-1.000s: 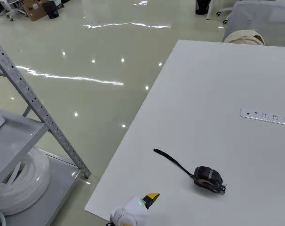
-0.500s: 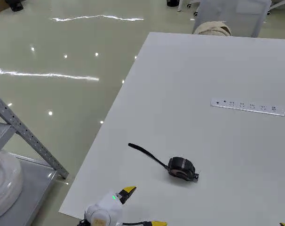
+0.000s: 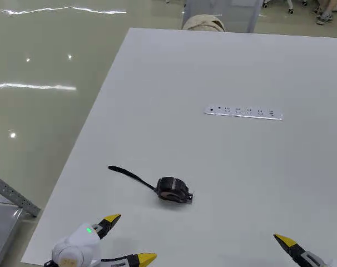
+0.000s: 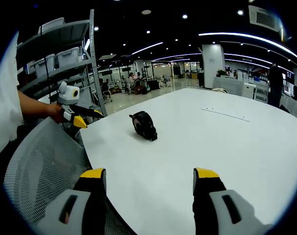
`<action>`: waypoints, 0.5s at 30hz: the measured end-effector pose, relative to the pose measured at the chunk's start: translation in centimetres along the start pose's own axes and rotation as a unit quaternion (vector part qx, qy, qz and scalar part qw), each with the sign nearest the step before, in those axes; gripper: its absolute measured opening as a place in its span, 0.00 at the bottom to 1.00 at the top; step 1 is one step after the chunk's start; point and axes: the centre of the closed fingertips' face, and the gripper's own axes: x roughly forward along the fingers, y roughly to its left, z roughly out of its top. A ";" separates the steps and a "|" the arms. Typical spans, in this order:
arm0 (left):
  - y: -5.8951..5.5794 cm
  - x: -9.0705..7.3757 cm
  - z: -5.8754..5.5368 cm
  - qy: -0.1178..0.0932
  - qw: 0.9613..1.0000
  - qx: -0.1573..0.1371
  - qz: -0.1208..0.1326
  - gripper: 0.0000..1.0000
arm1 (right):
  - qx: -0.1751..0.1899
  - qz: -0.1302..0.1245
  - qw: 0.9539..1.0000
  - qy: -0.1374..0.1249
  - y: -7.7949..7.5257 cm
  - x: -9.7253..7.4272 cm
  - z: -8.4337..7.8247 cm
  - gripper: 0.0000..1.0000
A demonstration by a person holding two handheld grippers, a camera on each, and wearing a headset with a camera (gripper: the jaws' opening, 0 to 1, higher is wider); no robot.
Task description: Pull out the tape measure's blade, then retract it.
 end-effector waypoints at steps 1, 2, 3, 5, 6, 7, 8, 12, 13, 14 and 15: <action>0.0 0.1 0.0 0.000 1.000 0.002 -0.001 0.83 | 0.000 0.001 1.000 -0.001 0.0 0.1 0.0 0.73; 0.0 0.2 0.1 0.003 1.000 0.005 -0.002 0.83 | 0.000 0.003 1.000 -0.001 0.0 0.2 0.1 0.73; 0.0 0.3 0.0 0.004 1.000 0.007 -0.004 0.83 | -0.001 0.004 1.000 -0.002 0.0 0.3 0.1 0.73; 0.0 0.6 0.1 0.006 1.000 0.010 -0.007 0.83 | -0.004 0.007 1.000 0.000 0.0 0.5 0.1 0.72; 0.0 0.7 0.2 0.008 1.000 0.011 -0.008 0.83 | -0.004 0.009 1.000 0.000 0.0 0.6 0.2 0.72; 0.0 0.8 0.3 0.009 1.000 0.014 -0.011 0.83 | -0.006 0.011 1.000 -0.001 0.0 0.7 0.2 0.72; 0.0 0.9 0.3 0.010 1.000 0.016 -0.012 0.83 | -0.007 0.011 1.000 -0.002 -0.1 0.8 0.3 0.72; 0.1 1.4 0.7 0.014 1.000 0.021 -0.018 0.82 | -0.007 0.015 1.000 -0.004 -0.3 1.2 0.5 0.72; 0.2 1.5 0.7 0.016 0.999 0.024 -0.018 0.82 | -0.008 0.016 1.000 -0.003 -0.3 1.3 0.6 0.72; 0.3 1.5 0.7 0.017 0.999 0.026 -0.020 0.82 | -0.008 0.017 1.000 -0.004 -0.4 1.4 0.6 0.72; 0.2 1.7 0.9 0.017 0.999 0.026 -0.022 0.82 | -0.008 0.019 1.000 -0.007 -0.4 1.5 0.8 0.72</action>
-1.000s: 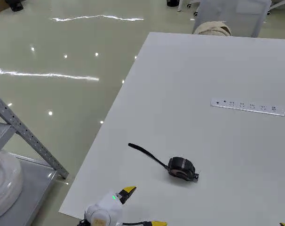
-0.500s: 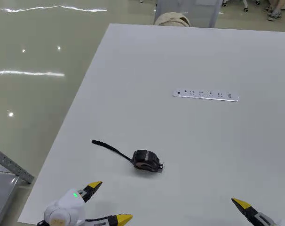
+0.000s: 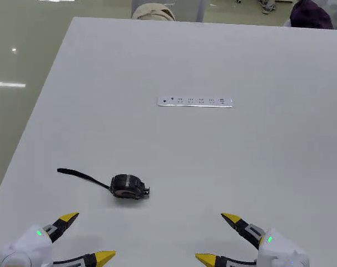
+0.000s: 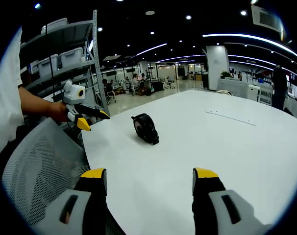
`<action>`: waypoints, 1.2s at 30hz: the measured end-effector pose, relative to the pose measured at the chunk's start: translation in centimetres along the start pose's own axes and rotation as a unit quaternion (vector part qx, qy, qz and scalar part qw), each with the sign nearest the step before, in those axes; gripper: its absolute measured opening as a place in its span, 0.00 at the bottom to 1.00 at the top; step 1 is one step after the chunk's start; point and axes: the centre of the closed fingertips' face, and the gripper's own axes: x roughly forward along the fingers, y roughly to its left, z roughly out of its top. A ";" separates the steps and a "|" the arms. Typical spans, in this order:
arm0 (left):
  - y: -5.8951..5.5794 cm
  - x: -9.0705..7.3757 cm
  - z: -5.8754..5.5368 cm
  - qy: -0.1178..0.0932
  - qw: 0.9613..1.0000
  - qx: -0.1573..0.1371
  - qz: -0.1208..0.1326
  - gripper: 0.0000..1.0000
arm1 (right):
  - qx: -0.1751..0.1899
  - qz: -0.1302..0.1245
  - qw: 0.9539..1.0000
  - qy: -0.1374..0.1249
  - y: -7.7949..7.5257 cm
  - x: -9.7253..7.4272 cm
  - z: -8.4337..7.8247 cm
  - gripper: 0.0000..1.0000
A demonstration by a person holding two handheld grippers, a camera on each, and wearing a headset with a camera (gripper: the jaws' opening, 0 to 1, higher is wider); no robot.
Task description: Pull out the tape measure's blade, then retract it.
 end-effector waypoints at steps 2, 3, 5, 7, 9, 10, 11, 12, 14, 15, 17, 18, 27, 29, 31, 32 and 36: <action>0.1 0.2 0.2 0.002 1.000 0.004 -0.002 0.82 | 0.000 0.000 1.000 0.000 -0.3 0.2 0.1 0.72; 0.1 0.3 0.2 0.002 1.000 0.005 -0.003 0.82 | 0.001 0.001 1.000 0.000 -0.3 0.3 0.1 0.72; 0.2 0.5 0.4 0.003 1.000 0.007 -0.006 0.82 | -0.002 0.004 1.000 0.001 -0.4 0.6 0.2 0.72; 0.3 0.8 0.6 0.004 1.000 0.011 -0.010 0.83 | -0.003 0.008 1.000 0.002 -0.5 0.9 0.2 0.72; 0.4 1.0 0.6 0.007 1.000 0.014 -0.012 0.83 | -0.003 0.011 1.000 0.003 -0.6 1.1 0.2 0.72; 0.4 1.2 0.7 0.009 1.000 0.017 -0.014 0.83 | -0.003 0.014 1.000 0.003 -0.7 1.3 0.2 0.72; 0.5 1.4 0.7 0.011 1.000 0.019 -0.015 0.83 | -0.003 0.016 1.000 0.003 -0.7 1.4 0.2 0.71; 0.5 1.5 0.8 0.015 0.999 0.023 -0.018 0.83 | -0.003 0.019 1.000 0.003 -0.7 1.6 0.1 0.71; 0.6 1.8 0.9 0.017 0.999 0.028 -0.021 0.83 | -0.005 0.023 1.000 0.003 -0.8 1.9 0.0 0.71; 0.7 2.0 0.9 0.020 0.999 0.030 -0.023 0.83 | -0.005 0.027 1.000 0.003 -0.8 2.1 0.1 0.71; 0.8 2.3 1.0 0.023 0.999 0.036 -0.027 0.82 | -0.007 0.033 0.999 0.004 -0.8 2.5 0.2 0.71; 0.9 2.4 1.1 0.024 0.999 0.038 -0.029 0.82 | -0.008 0.036 0.999 0.004 -0.8 2.6 0.2 0.71; 1.8 3.7 1.1 0.044 0.996 0.066 -0.049 0.80 | -0.012 0.057 0.998 0.005 -1.4 4.0 0.5 0.69; 1.9 3.9 1.2 0.047 0.995 0.071 -0.053 0.80 | -0.015 0.063 0.998 0.004 -1.3 4.2 0.5 0.68; 1.9 4.2 1.3 0.051 0.994 0.075 -0.058 0.80 | -0.015 0.069 0.997 0.003 -1.3 4.5 0.6 0.68; 2.1 4.3 1.4 0.052 0.994 0.077 -0.060 0.80 | -0.016 0.072 0.997 0.002 -1.4 4.7 0.6 0.67; 2.5 4.7 1.5 0.057 0.993 0.084 -0.068 0.79 | -0.017 0.081 0.997 0.001 -1.6 5.3 0.8 0.66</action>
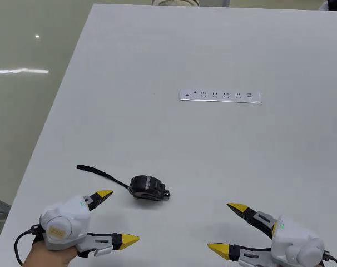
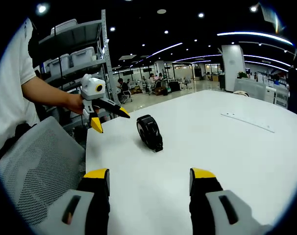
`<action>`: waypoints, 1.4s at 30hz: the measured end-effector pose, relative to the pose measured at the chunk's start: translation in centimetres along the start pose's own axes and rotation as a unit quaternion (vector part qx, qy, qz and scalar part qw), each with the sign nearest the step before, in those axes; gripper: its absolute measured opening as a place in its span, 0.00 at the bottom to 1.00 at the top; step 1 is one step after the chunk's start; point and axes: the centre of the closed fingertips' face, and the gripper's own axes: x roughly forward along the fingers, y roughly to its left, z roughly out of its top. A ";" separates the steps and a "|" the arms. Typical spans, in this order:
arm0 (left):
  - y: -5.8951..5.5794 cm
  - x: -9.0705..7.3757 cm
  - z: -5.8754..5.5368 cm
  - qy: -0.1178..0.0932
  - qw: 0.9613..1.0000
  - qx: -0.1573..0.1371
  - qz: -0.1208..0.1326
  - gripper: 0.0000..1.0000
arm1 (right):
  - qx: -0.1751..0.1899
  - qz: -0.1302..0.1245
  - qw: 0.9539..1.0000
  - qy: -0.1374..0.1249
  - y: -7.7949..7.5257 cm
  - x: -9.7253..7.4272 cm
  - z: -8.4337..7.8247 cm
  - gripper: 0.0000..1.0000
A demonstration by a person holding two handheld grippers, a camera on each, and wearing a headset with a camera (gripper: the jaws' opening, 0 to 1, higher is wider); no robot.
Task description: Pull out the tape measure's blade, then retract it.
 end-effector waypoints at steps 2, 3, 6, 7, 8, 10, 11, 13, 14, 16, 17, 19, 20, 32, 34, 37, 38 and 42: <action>0.2 0.2 0.0 0.003 1.000 0.005 -0.005 0.78 | -0.004 0.006 1.000 0.001 -0.1 0.3 -0.2 0.66; 0.2 0.3 0.1 0.004 1.000 0.007 -0.007 0.78 | -0.008 0.010 1.000 0.004 -0.1 0.5 -0.2 0.66; 0.6 0.5 0.1 0.009 1.000 0.013 -0.014 0.77 | -0.008 0.019 1.000 0.002 -0.1 0.9 0.1 0.64; 0.6 0.6 0.1 0.011 1.000 0.013 -0.016 0.77 | -0.006 0.021 1.000 0.000 -0.2 0.9 0.1 0.63; 0.7 0.7 0.0 0.013 1.000 0.013 -0.019 0.76 | -0.006 0.021 1.000 0.002 -0.4 1.1 0.1 0.63; 0.8 0.9 -0.2 0.022 0.999 0.015 -0.025 0.74 | -0.009 0.023 1.000 0.007 -0.6 1.4 -0.1 0.63; 0.8 1.1 -0.4 0.029 0.999 0.020 -0.027 0.73 | -0.006 0.026 1.000 0.007 -0.6 1.6 -0.2 0.63; 0.9 1.2 -0.3 0.032 0.999 0.022 -0.029 0.73 | -0.006 0.028 1.000 0.007 -0.8 1.9 -0.2 0.63; 1.0 1.4 -0.4 0.033 0.999 0.022 -0.030 0.73 | -0.004 0.030 1.000 0.006 -0.8 2.0 -0.1 0.63; 1.2 1.7 -0.3 0.034 0.999 0.024 -0.032 0.73 | -0.004 0.032 0.999 0.005 -1.0 2.3 -0.1 0.62; 1.3 1.8 -0.3 0.034 0.999 0.025 -0.033 0.73 | -0.004 0.033 0.999 0.004 -1.1 2.4 -0.1 0.62; 1.5 2.0 -0.3 0.036 0.998 0.026 -0.034 0.73 | -0.003 0.036 0.999 0.003 -1.2 2.7 -0.1 0.62; 1.6 2.1 -0.3 0.036 0.998 0.027 -0.035 0.73 | -0.003 0.037 0.999 0.004 -1.3 2.9 -0.1 0.62; 2.9 3.2 -0.2 0.057 0.996 0.052 -0.049 0.70 | -0.008 0.057 0.998 -0.002 -1.9 4.3 0.0 0.59; 3.0 3.5 0.0 0.056 0.996 0.055 -0.052 0.70 | -0.008 0.058 0.998 -0.001 -2.0 4.6 0.1 0.59; 3.1 3.9 0.2 0.056 0.995 0.061 -0.058 0.70 | -0.010 0.063 0.998 0.000 -2.1 5.0 -0.1 0.58; 3.2 4.0 0.2 0.058 0.995 0.064 -0.060 0.70 | -0.010 0.065 0.998 0.000 -2.1 5.1 -0.1 0.58; 3.4 4.6 0.2 0.064 0.993 0.076 -0.066 0.69 | -0.011 0.073 0.997 0.002 -2.2 5.8 -0.4 0.56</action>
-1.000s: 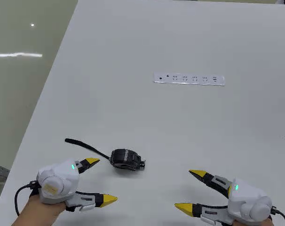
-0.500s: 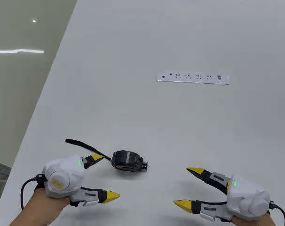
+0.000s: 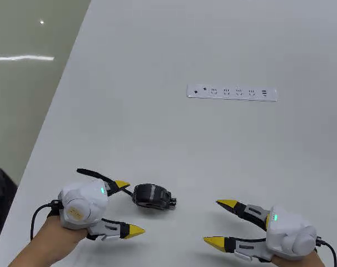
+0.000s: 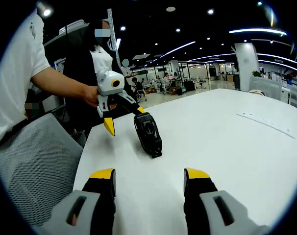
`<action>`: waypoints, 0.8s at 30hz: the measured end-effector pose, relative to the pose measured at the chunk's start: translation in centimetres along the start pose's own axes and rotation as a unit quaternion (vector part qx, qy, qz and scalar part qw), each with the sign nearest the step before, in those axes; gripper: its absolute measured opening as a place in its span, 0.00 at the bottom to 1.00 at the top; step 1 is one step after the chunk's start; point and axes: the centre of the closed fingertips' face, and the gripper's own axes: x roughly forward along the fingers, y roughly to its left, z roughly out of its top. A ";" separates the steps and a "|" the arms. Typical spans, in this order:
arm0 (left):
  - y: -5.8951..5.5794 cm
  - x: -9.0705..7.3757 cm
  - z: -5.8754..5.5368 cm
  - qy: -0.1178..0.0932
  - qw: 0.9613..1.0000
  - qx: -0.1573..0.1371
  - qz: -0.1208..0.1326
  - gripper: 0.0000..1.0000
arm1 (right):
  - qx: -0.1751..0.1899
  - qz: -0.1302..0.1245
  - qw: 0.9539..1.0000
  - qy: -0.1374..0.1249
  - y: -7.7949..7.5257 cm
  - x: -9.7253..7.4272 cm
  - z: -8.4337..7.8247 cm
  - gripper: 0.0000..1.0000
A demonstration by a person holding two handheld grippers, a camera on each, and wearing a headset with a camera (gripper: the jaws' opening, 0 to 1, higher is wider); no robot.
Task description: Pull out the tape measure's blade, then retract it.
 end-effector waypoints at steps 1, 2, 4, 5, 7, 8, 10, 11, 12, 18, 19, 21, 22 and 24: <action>0.1 0.1 0.0 0.001 1.000 0.003 0.000 0.69 | 0.000 0.002 1.000 0.001 0.0 0.1 -0.1 0.55; 0.2 0.1 0.1 0.000 1.000 0.005 -0.001 0.68 | -0.002 0.004 1.000 0.001 -0.1 0.3 -0.1 0.54; 0.4 0.3 0.2 0.000 1.000 0.011 -0.003 0.67 | 0.000 0.006 1.000 0.001 -0.3 0.6 -0.1 0.54; 0.5 0.4 0.2 0.001 1.000 0.014 -0.004 0.67 | -0.001 0.006 1.000 0.001 -0.4 0.7 -0.1 0.53; 0.7 0.6 0.2 0.004 1.000 0.018 -0.006 0.65 | -0.001 0.008 1.000 0.001 -0.5 1.1 -0.1 0.52; 0.8 0.7 0.1 0.005 1.000 0.021 -0.006 0.64 | -0.002 0.009 1.000 0.000 -0.6 1.2 -0.1 0.52; 1.0 0.9 0.3 0.004 1.000 0.023 -0.009 0.62 | -0.001 0.010 1.000 0.000 -0.8 1.5 -0.2 0.52; 1.1 1.0 0.4 0.004 1.000 0.022 -0.011 0.63 | 0.000 0.011 1.000 0.001 -0.9 1.6 -0.3 0.52; 1.1 1.1 0.5 0.004 1.000 0.023 -0.014 0.62 | 0.002 0.012 1.000 0.001 -1.0 1.8 -0.3 0.52; 1.5 1.8 0.9 0.009 0.999 0.033 -0.022 0.60 | 0.008 0.014 1.000 -0.001 -1.2 2.5 -0.3 0.51; 1.6 1.9 1.1 0.009 0.999 0.034 -0.023 0.60 | 0.009 0.016 1.000 0.000 -1.2 2.6 -0.3 0.50; 1.8 2.1 1.2 0.009 0.999 0.035 -0.025 0.59 | 0.008 0.017 1.000 0.000 -1.3 2.9 -0.4 0.50; 1.9 2.2 1.3 0.009 0.999 0.036 -0.025 0.59 | 0.010 0.019 1.000 0.000 -1.3 3.0 -0.4 0.50; 2.0 2.5 1.3 0.009 0.999 0.034 -0.029 0.58 | 0.011 0.020 1.000 -0.002 -1.4 3.3 -0.4 0.50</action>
